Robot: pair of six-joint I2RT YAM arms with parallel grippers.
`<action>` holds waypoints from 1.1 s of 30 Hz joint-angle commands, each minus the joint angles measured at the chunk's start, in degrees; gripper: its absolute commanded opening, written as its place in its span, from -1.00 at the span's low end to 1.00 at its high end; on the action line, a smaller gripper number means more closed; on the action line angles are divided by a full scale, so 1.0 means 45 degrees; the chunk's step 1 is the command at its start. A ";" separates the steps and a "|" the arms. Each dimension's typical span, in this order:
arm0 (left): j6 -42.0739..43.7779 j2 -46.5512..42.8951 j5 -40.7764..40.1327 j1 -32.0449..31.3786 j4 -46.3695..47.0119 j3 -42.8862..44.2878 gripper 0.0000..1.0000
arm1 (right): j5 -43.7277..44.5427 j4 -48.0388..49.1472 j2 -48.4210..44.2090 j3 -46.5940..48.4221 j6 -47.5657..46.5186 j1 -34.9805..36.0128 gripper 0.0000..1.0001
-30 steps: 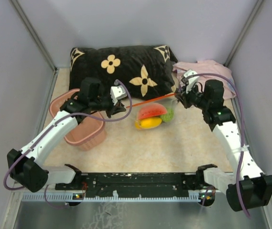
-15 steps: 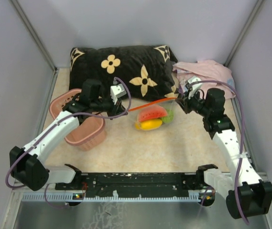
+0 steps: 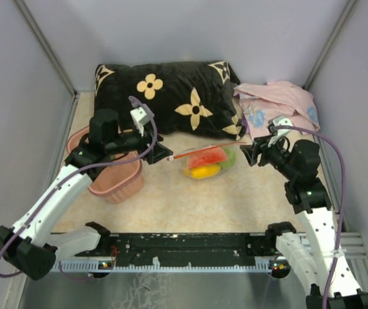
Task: Place the food in the zip-top bag and seal the zipper
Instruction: Place the zipper food storage bag at the center of the board, then reset both arms
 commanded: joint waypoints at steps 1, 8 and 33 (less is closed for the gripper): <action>-0.1695 -0.1281 -0.1787 0.0090 0.1097 -0.0318 0.61 | 0.1742 -0.0534 -0.0702 0.0949 0.1408 -0.0105 0.38; -0.3240 -0.3803 -0.7136 0.0090 0.0838 -0.1031 1.00 | 0.6202 -0.2502 -0.1656 0.1992 0.2433 -0.0106 0.47; -0.3945 -0.8657 -1.4633 0.0090 -0.0940 -0.2949 1.00 | 0.7944 -0.1735 -0.3715 0.1013 0.3118 -0.0108 0.51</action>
